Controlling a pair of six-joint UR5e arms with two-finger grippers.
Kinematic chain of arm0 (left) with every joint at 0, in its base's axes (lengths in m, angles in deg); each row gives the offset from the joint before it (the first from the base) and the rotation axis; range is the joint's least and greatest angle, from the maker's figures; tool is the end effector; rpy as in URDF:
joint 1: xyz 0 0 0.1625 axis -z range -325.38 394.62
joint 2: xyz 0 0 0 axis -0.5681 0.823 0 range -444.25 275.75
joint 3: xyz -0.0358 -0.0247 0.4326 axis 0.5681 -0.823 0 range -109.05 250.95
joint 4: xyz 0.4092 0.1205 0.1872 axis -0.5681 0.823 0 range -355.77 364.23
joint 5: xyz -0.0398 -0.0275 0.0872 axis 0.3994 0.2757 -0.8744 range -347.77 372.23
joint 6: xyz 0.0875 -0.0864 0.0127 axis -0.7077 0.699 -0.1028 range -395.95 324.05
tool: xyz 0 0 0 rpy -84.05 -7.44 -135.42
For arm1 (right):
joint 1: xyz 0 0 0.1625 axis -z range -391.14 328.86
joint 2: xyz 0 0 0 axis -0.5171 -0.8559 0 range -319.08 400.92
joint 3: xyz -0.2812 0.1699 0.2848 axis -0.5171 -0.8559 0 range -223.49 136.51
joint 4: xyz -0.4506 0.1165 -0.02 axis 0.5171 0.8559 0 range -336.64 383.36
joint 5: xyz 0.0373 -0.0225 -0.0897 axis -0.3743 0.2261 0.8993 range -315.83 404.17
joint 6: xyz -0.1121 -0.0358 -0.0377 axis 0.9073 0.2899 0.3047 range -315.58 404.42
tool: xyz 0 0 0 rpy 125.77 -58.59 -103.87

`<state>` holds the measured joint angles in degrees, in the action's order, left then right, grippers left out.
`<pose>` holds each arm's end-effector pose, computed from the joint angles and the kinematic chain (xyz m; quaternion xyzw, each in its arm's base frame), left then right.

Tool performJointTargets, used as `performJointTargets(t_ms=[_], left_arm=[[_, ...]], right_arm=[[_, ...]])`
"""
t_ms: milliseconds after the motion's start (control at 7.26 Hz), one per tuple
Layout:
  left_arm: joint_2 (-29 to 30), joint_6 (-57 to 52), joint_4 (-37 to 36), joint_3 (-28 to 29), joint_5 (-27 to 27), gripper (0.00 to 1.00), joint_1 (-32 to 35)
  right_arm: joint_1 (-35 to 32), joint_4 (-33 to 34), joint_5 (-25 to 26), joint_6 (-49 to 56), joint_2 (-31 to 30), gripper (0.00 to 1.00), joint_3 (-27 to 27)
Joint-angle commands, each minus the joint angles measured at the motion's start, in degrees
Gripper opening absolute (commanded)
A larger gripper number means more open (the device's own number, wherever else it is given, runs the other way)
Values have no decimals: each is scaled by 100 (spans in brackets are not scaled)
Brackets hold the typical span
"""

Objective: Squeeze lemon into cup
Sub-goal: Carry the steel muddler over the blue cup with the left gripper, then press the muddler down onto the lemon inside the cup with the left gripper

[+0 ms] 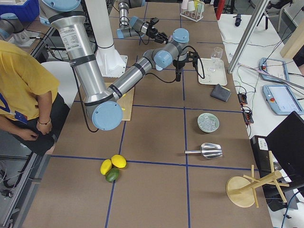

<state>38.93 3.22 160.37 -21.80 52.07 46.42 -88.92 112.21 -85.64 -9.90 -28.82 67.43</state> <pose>0.5954 -0.3576 0.1504 0.5937 0.4631 -0.1205 0.6470 -0.2870 -0.5569 0.2795 0.0295 -0.4639 0.0474 0.8842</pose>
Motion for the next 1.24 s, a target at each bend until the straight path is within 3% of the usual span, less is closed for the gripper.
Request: performJointTargets(t_ms=[0, 1102], left_arm=[[109, 3, 48, 196, -2, 0, -151], [110, 3, 110, 688, 6, 0, -284]], right_arm=[[4, 0, 0, 0, -4, 100, 0], [-5, 0, 8, -9, -13, 100, 0]])
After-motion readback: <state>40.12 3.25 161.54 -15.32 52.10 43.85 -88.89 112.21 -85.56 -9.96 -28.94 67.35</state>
